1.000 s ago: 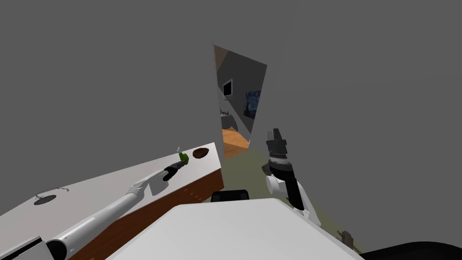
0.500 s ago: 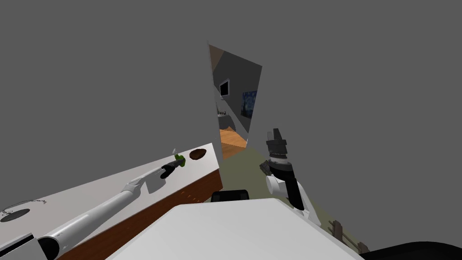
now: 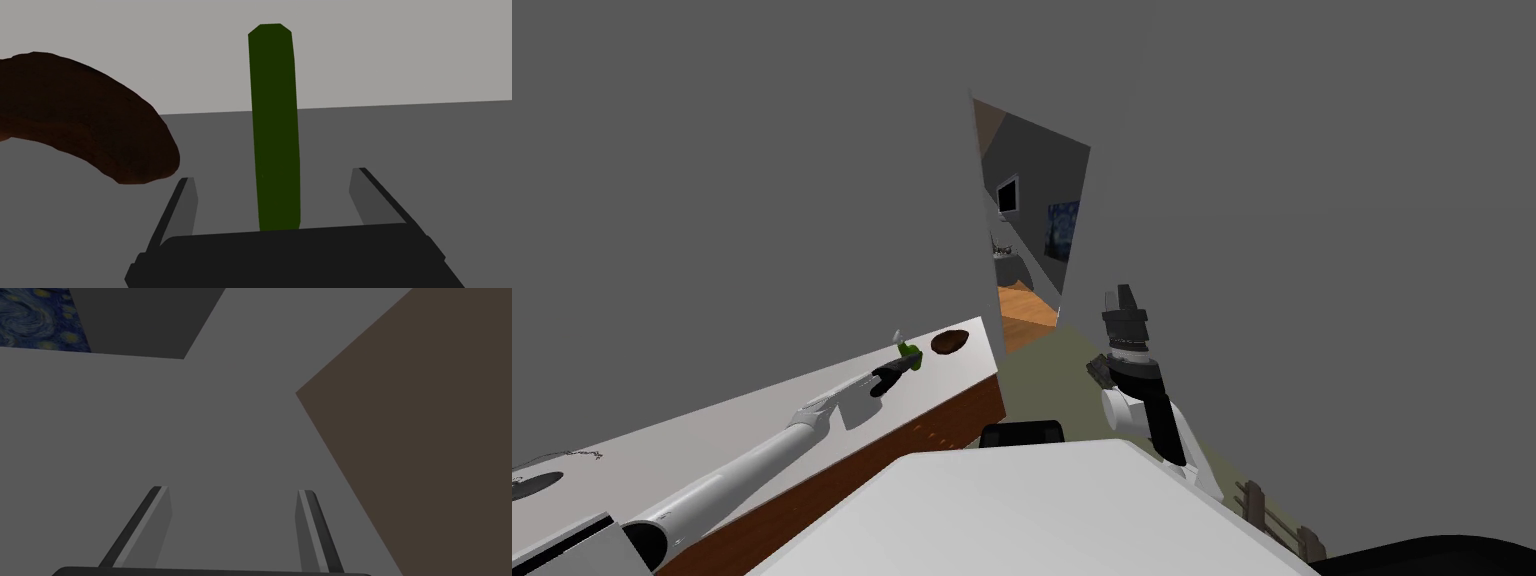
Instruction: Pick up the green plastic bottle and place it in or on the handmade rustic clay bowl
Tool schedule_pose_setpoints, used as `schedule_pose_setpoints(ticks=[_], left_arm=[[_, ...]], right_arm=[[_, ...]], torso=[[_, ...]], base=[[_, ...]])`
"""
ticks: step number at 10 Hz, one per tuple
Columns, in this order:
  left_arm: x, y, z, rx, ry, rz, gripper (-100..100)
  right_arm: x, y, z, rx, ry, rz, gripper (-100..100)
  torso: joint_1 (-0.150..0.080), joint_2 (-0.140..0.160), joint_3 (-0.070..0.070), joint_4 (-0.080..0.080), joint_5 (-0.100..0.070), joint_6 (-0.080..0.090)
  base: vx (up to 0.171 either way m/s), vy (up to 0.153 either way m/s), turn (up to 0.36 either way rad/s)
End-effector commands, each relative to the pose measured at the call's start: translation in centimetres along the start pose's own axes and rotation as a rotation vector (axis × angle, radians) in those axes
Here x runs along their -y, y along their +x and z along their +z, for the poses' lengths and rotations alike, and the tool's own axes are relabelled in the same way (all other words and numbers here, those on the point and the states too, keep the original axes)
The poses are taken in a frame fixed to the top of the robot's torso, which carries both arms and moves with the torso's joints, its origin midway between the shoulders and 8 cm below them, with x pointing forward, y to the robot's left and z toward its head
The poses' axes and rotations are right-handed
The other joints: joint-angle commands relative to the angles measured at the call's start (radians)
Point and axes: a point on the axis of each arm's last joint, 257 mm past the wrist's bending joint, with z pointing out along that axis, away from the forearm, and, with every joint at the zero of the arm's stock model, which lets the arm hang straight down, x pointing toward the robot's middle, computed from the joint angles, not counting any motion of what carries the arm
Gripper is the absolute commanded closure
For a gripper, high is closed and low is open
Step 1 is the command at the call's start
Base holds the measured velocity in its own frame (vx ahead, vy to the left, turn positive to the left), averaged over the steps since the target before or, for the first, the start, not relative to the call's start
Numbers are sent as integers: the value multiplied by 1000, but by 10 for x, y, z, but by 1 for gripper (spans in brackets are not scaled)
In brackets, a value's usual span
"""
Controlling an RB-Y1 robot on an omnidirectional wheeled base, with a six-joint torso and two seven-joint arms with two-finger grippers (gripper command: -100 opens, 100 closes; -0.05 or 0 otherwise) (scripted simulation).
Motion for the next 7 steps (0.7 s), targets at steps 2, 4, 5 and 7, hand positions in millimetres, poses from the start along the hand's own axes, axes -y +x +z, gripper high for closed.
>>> schedule_pose_setpoints(ticks=[2,4,5,7], left_arm=[[0,0,0,0,0,0,100],[-1,0,0,0,-1,0,100],[-1,0,0,0,-1,0,100],[2,-6,-3,2,6,3,100]], right_arm=[[0,0,0,0,0,0,0],[0,0,0,0,0,0,0],[0,0,0,0,0,0,0],[0,0,0,0,0,0,0]], torso=[[0,0,0,0,0,0],[0,-1,0,0,0,0],[-1,-1,0,0,0,0],[-1,-1,0,0,0,0]], base=[[0,0,0],[0,0,0],[0,0,0],[7,-6,22]])
